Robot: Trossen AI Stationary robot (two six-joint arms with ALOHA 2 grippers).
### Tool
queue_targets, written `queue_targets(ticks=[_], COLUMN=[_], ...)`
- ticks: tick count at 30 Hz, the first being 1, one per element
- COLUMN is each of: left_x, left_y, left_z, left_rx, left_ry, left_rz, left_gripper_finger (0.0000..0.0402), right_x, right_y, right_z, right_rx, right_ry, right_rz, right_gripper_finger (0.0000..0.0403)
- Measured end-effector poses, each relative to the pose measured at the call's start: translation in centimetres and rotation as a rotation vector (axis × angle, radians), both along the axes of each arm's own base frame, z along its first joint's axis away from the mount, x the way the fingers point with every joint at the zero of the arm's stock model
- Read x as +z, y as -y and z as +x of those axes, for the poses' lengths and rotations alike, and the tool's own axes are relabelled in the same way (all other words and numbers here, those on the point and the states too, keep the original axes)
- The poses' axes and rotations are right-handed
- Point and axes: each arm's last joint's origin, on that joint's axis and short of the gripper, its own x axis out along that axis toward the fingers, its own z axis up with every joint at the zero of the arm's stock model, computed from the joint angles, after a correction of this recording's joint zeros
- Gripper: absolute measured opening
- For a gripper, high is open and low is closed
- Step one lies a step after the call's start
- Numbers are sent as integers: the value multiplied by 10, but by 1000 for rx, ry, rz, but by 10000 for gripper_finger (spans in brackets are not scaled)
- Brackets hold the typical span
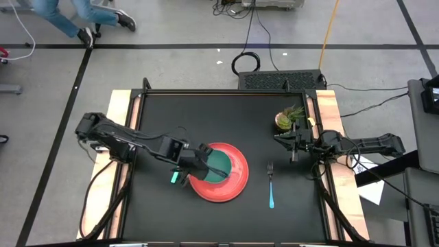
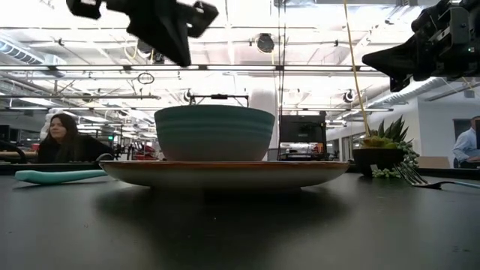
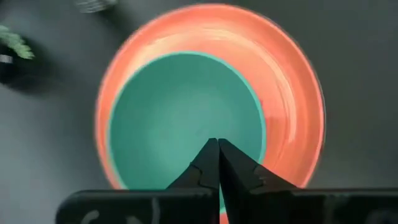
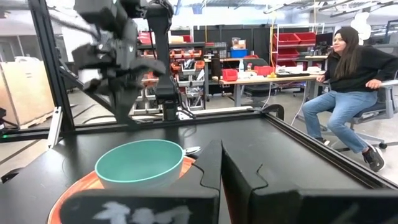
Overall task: Set table place
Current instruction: Put the blue fork on the orange plate to the right of the green bowl
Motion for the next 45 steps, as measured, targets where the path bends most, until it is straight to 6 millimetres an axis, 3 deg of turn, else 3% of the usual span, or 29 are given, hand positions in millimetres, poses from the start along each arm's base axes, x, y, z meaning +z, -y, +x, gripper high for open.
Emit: queue_targets(ticks=[3, 9, 26, 33, 39, 45], left_x=[11, 15, -29, -47, -66, -79], left_y=[-5, -12, -30, -36, -41, -38], left_z=[-13, -44, -116, -125, -129, -135], left_rx=[28, 66, 210, 187, 214, 84], left_ry=[31, 49, 385, 613, 625, 633], left_rz=[-26, -64, -294, -357, -376, -426], left_gripper_finger=[3, 2, 1, 1, 0, 0], right_x=[-1, -2, -2, -3, -3, -3], right_y=[0, 0, 0, 0, 0, 0], right_z=[0, 1, 2, 3, 3, 3], right_rx=[0, 1, 2, 2, 2, 2], right_ry=[-9, -15, -21, -27, -31, -30], right_rz=[0, 18, 25, 25, 25, 25], right_gripper_finger=[0, 0, 0, 0, 0, 0])
